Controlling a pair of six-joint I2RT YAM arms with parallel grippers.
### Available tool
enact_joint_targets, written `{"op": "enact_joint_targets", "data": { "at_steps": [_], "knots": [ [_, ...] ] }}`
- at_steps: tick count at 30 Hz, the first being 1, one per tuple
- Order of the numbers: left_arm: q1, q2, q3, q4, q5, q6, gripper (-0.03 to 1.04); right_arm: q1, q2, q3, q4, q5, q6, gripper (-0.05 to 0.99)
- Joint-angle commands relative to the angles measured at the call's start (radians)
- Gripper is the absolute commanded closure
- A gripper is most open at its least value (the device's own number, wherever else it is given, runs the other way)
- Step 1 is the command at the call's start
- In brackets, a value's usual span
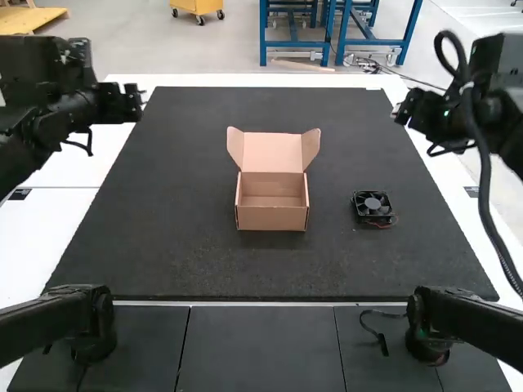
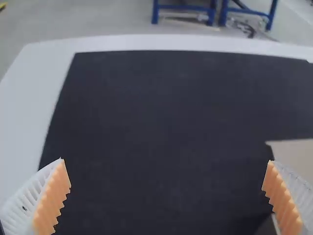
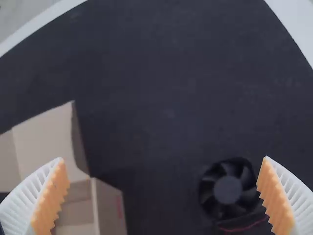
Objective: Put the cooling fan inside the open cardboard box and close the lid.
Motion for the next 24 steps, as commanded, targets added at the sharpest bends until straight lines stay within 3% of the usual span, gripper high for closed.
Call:
{"op": "enact_joint_targets", "data": {
  "at_steps": [1, 3, 4, 8, 11, 15, 24],
  "knots": [
    [-0.11, 0.01, 0.055, -0.057, 0.03, 0.025, 0.09, -0.011, 0.101, 0.09, -0.071, 0.022, -0.024, 0.03],
    [-0.191, 0.007, 0.058, -0.091, 0.029, 0.019, 0.09, -0.013, 0.155, 0.147, -0.122, 0.11, -0.073, 0.03],
    [-0.23, 0.001, 0.058, -0.102, 0.027, 0.018, 0.09, -0.014, 0.176, 0.17, -0.14, 0.123, -0.085, 0.03],
    [-0.36, -0.025, 0.042, -0.103, 0.015, 0.005, 0.08, -0.045, 0.245, 0.208, -0.249, 0.154, -0.204, 0.03],
    [-0.426, -0.03, 0.015, -0.102, -0.006, -0.022, 0.08, -0.068, 0.27, 0.226, -0.29, 0.156, -0.288, 0.03],
    [-0.47, -0.031, -0.007, -0.082, -0.051, -0.035, 0.08, -0.077, 0.281, 0.222, -0.255, 0.156, -0.389, 0.03],
    [-0.477, -0.002, -0.03, -0.103, -0.125, -0.032, 0.08, -0.068, 0.348, 0.125, -0.188, 0.103, -0.454, 0.03]
  ]
}}
